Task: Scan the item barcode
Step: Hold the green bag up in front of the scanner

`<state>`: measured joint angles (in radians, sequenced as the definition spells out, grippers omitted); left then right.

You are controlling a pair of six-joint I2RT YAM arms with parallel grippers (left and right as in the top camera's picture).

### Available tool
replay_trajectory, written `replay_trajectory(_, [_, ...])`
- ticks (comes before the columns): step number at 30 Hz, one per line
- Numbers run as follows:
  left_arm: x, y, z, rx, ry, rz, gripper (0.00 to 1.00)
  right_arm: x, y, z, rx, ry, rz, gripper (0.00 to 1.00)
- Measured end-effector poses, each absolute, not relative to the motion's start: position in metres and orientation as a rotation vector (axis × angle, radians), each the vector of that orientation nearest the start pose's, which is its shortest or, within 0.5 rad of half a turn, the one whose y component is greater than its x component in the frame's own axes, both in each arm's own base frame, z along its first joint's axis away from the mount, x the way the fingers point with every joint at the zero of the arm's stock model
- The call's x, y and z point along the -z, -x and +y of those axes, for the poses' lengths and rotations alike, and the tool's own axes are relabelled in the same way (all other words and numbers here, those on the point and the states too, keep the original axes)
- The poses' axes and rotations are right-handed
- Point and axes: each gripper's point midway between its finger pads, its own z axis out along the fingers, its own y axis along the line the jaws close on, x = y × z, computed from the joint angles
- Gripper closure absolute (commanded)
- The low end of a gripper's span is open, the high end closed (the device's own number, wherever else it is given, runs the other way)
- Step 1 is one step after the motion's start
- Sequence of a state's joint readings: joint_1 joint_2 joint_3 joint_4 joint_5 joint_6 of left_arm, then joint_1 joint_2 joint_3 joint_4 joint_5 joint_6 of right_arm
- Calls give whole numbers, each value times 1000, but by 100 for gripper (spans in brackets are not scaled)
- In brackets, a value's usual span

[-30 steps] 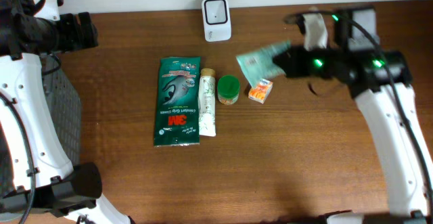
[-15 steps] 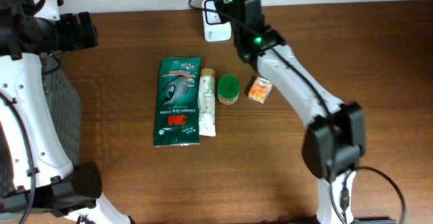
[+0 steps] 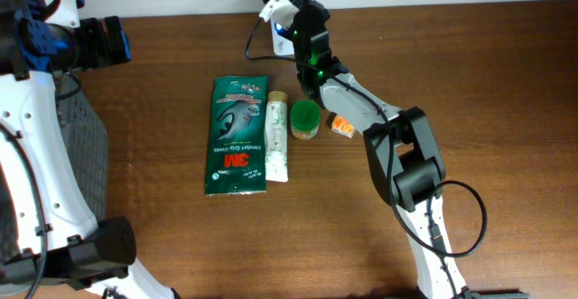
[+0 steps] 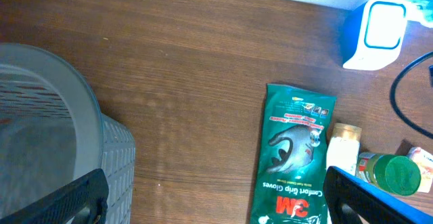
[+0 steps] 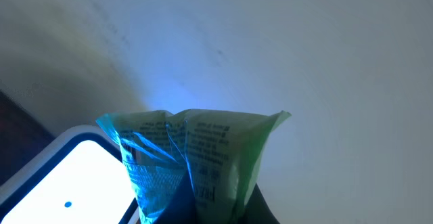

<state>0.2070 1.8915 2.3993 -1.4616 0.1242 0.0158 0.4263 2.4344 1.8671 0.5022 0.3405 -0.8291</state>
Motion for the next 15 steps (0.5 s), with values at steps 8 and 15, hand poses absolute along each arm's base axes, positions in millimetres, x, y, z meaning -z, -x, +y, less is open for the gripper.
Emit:
replay_trajectory(8, [-336,-425,67,66,190,2508,1,-189,-657,235,608,773,1471,96])
replay_trajectory(15, [-336,-425,67,66,190,2508,1,-190,-657,235,611,773,1467,96])
